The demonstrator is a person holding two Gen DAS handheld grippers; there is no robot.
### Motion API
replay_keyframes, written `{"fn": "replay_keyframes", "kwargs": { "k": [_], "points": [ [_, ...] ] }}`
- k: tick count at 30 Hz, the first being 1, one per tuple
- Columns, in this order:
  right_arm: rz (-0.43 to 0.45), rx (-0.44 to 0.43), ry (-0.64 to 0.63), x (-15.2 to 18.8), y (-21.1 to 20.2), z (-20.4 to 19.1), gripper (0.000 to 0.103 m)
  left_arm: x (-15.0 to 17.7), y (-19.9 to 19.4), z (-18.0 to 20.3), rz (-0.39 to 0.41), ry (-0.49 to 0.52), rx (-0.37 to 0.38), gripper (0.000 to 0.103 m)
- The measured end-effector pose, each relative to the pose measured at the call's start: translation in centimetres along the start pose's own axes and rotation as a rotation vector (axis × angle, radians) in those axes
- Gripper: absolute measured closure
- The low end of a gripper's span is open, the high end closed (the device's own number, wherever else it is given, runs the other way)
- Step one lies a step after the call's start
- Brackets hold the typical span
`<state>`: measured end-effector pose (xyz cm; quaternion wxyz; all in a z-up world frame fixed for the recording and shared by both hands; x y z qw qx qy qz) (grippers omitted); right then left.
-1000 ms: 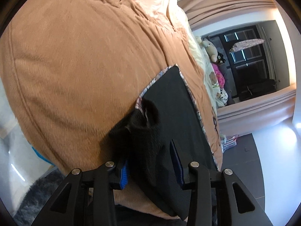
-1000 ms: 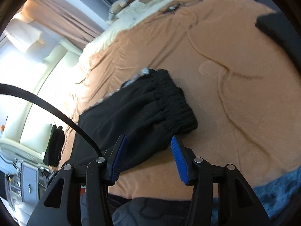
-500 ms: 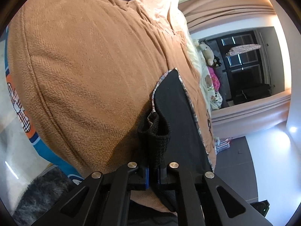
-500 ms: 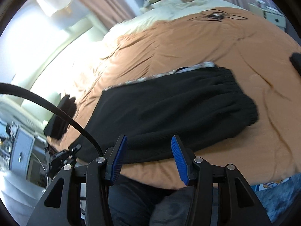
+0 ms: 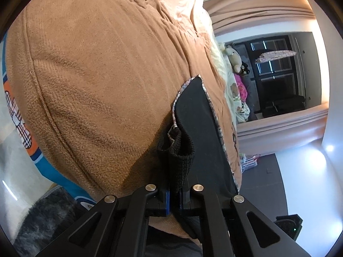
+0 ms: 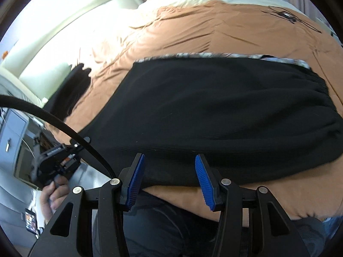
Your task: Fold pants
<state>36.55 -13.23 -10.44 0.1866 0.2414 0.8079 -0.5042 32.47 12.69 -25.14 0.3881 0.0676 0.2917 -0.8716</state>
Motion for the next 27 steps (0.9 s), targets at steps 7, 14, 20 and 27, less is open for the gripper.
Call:
{"fn": "replay_keyframes", "kwargs": {
  "k": [7,14,20,27],
  "points": [
    [-0.071,0.035,-0.028,0.7,5.6,-1.4,0.061,-0.3,0.1,0.9,-0.009,0.036,-0.012,0.097],
    [-0.164,0.01,-0.057,1.7,7.3,-2.1,0.061,-0.1,0.4,0.4,-0.019,0.021,-0.034,0.097],
    [-0.099,0.013,-0.151,-3.1,6.5,-2.9,0.061,-0.1,0.0,0.3,-0.008,0.016,-0.048,0.095],
    [-0.049,0.055,-0.277,-8.2,8.8,-3.8,0.061,0.2,-0.2,0.1,-0.003,-0.002,-0.078,0.094]
  ]
}}
Point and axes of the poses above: each gripper's, at about its wrist camera, not at the fingertips, and y roughly the way its jaws point, z to its right, x to its underside, the point moved 7 cm from there along y, roughly the way its jaws point, and after that the axes turned 9 degrees about y, right-handed, at the moved point
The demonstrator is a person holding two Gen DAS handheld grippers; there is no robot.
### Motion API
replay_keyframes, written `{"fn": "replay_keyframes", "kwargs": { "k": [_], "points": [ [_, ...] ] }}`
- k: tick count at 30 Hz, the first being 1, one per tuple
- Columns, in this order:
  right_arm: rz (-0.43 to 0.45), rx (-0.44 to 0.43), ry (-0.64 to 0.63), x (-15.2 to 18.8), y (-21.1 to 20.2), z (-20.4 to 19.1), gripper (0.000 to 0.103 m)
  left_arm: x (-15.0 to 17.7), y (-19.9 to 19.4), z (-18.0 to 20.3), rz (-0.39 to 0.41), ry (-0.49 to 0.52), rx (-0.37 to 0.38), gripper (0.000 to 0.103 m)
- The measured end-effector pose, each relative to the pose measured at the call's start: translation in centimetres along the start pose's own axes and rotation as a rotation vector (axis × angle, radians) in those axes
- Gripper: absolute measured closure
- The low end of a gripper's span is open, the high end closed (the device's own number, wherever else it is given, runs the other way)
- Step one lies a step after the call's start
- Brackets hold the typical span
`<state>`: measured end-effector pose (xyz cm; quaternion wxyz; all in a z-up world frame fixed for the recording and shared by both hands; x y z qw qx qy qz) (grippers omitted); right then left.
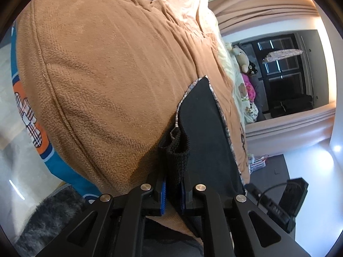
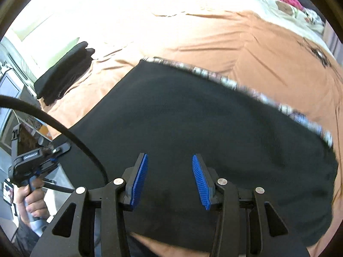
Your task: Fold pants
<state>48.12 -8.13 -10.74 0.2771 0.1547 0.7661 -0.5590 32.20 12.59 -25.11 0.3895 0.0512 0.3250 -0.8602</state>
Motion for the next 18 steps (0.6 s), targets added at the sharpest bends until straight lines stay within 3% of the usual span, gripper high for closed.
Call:
{"fn": "replay_keyframes", "kwargs": {
  "k": [6,10,18],
  "points": [
    [-0.026,0.012,-0.063,-2.6,2.0,1.1,0.061,0.0,0.2,0.1,0.008,-0.019,-0.03,0.094],
    [-0.033,0.022,-0.123,-4.5,3.3,2.2,0.038,0.0,0.3,0.3,0.009,-0.011,-0.059,0.094],
    [-0.06,0.027,-0.218,-6.5,5.5,3.9,0.038,0.0,0.1,0.6,0.018,-0.022,-0.083,0.094]
  ]
}}
Point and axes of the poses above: each gripper's, at about its wrist camera, not at the fingertips, and y roughly the way its jaws point, z to its right, x to its underside, the point moved 7 cm from there along y, roughly the way its jaws point, and after that the axes turned 9 degrees about y, right-handed, at the moved point
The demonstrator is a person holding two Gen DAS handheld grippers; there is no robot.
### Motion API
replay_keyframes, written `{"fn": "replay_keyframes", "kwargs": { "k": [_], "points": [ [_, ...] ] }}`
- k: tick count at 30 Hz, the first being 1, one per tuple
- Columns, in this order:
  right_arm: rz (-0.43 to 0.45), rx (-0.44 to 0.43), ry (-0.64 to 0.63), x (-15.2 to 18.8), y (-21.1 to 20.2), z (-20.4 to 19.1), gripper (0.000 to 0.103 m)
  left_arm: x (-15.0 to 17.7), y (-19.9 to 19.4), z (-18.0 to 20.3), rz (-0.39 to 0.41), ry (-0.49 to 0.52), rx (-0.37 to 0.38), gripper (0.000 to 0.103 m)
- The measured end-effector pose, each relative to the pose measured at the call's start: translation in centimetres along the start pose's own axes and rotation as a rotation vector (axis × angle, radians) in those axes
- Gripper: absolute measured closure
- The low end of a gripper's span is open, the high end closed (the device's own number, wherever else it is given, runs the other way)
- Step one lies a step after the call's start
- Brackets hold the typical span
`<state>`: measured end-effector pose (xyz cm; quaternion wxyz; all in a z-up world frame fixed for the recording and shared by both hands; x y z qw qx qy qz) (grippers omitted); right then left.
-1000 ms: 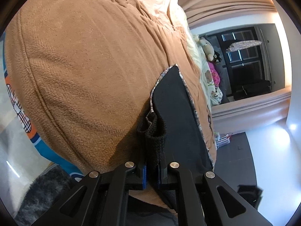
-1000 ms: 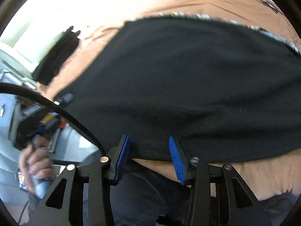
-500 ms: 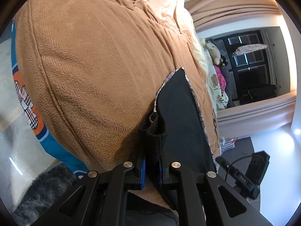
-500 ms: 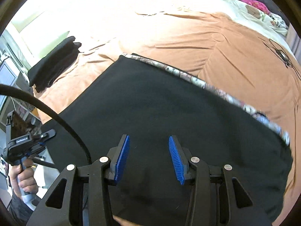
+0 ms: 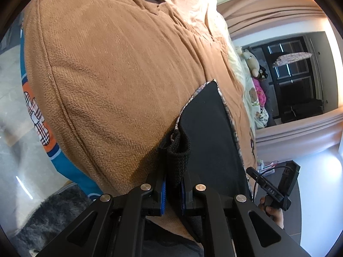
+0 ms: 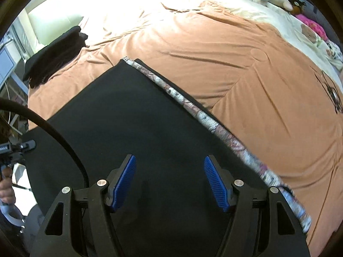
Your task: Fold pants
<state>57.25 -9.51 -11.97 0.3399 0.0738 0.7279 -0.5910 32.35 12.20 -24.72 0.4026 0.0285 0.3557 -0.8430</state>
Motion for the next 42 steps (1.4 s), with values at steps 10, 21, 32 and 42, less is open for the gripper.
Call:
{"fn": "replay_keyframes", "kwargs": {
  "k": [10,21,32,42],
  "points": [
    [0.016,-0.015,-0.134,-0.8,0.5,1.4,0.038,0.3,0.0,-0.2,0.003,-0.017,-0.026,0.094],
    [-0.003,-0.006,-0.197,-3.2,4.0,1.4,0.051,0.1,0.0,-0.3,-0.003,-0.014,-0.038,0.094],
    [-0.062,0.03,-0.224,-4.9,8.4,1.5,0.103,0.0,0.2,-0.1,-0.007,-0.007,-0.053,0.094],
    [-0.058,0.095,-0.129,-5.9,9.5,2.8,0.103,0.0,0.8,0.5,-0.014,0.006,-0.043,0.093]
  ]
}}
Point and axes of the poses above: each gripper's, at about its wrist camera, not at the fingertips, and y roughly the way its jaws point, z to its right, x to its underside, the point moved 7 cm from there along y, roughly the way its jaws point, and after that the axes turned 9 degrees about y, right-handed, at the moved point
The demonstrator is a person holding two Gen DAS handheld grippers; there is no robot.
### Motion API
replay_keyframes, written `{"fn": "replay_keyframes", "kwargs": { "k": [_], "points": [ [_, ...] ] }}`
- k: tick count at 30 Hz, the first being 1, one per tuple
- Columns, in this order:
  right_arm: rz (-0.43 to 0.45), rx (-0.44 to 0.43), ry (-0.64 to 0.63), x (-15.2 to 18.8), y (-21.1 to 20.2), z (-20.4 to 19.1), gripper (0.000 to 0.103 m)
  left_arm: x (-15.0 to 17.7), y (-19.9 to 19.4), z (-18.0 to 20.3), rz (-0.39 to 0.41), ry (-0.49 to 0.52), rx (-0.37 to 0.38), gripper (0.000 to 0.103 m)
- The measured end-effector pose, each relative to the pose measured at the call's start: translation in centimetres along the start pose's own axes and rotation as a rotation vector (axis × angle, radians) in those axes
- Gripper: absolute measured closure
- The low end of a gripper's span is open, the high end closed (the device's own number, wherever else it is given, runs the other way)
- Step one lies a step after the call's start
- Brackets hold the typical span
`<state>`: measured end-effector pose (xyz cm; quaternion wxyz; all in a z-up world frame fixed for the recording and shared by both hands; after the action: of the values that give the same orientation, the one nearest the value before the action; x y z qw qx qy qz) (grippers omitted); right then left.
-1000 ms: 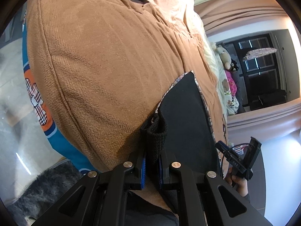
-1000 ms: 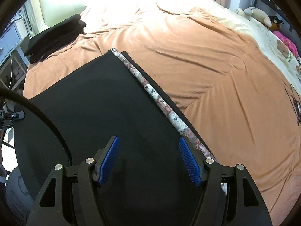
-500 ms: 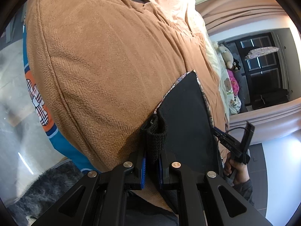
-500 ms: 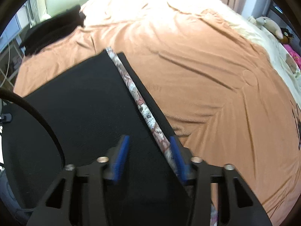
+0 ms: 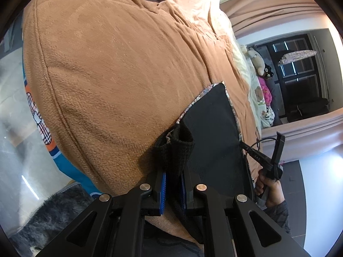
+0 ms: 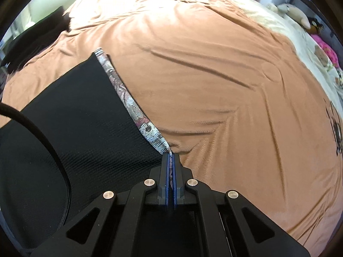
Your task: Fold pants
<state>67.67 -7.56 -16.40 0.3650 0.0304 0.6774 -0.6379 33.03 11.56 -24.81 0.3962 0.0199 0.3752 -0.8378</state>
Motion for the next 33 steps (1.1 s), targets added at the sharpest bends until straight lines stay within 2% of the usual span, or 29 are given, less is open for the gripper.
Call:
{"fn": "replay_keyframes", "kwargs": {
  "k": [5,9,15,17,30,33],
  "points": [
    [-0.009,0.047,-0.002,-0.1,0.6,-0.9,0.103,-0.2,0.4,-0.4,0.012,-0.024,0.005,0.094],
    [-0.032,0.05,0.06,-0.4,0.7,-0.5,0.102,-0.1,0.1,-0.4,0.024,-0.019,0.008,0.096],
    [-0.038,-0.019,0.151,0.4,-3.1,2.0,0.079,-0.2,-0.3,-0.2,0.032,-0.013,0.032,0.097],
    [-0.041,-0.02,0.183,1.5,-4.5,3.3,0.074,-0.2,-0.4,-0.1,0.033,-0.009,0.036,0.097],
    [-0.169,0.073,0.24,11.3,-8.6,8.8,0.074,-0.1,-0.6,-0.1,0.024,-0.007,0.047,0.097],
    [-0.199,0.123,0.243,13.1,-8.6,10.1,0.074,-0.1,-0.6,0.0,0.023,-0.008,0.04,0.097]
  ]
}}
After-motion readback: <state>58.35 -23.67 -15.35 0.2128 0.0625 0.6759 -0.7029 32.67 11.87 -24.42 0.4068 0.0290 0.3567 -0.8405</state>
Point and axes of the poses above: each gripper's, at about its wrist camera, not at the fingertips, and y roughly the way its jaws point, z to its right, x to its underside, the point moved 7 cm from there along y, roughly the way its jaws point, and after that the axes turned 9 degrees about y, right-handed, at the moved point
